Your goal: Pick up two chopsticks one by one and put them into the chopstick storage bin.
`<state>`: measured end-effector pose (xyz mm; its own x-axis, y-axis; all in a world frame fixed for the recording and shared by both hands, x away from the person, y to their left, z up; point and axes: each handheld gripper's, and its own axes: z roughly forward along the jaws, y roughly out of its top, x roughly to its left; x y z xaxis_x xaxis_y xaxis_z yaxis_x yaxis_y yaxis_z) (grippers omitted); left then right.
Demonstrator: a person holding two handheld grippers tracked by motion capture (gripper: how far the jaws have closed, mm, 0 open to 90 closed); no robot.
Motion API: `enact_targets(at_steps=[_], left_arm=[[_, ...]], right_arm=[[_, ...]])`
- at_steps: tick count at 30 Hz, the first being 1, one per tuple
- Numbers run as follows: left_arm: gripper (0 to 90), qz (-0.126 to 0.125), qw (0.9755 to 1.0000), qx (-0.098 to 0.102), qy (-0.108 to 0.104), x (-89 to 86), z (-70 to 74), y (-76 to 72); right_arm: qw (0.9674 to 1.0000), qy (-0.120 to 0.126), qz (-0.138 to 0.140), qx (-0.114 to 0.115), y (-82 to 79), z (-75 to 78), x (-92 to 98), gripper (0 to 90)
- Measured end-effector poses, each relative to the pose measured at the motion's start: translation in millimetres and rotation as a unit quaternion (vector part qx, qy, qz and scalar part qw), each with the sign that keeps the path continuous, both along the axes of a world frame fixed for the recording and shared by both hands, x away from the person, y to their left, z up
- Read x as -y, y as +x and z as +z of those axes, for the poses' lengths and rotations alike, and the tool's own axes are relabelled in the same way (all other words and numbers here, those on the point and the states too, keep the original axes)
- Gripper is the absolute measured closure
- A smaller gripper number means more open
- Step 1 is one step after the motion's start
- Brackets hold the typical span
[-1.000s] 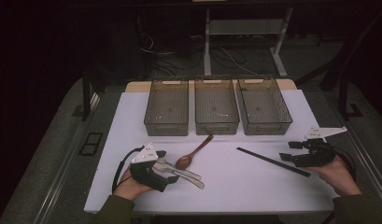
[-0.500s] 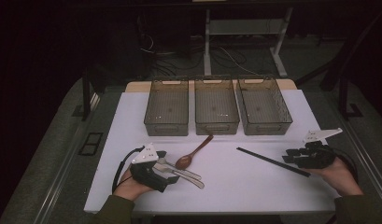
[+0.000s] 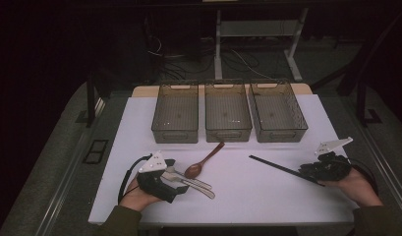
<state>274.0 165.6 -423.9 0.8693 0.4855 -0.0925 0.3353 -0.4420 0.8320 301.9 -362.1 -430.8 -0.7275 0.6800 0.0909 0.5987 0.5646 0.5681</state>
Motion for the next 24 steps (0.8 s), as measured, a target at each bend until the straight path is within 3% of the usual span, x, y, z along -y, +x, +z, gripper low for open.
enact_targets(at_steps=[24], left_arm=[[0.0,0.0,1.0,0.0,0.001,0.0,0.0,0.1]], right_arm=[[0.9999,-0.01,0.007,-0.009,1.8,-3.8,1.6,80.0]])
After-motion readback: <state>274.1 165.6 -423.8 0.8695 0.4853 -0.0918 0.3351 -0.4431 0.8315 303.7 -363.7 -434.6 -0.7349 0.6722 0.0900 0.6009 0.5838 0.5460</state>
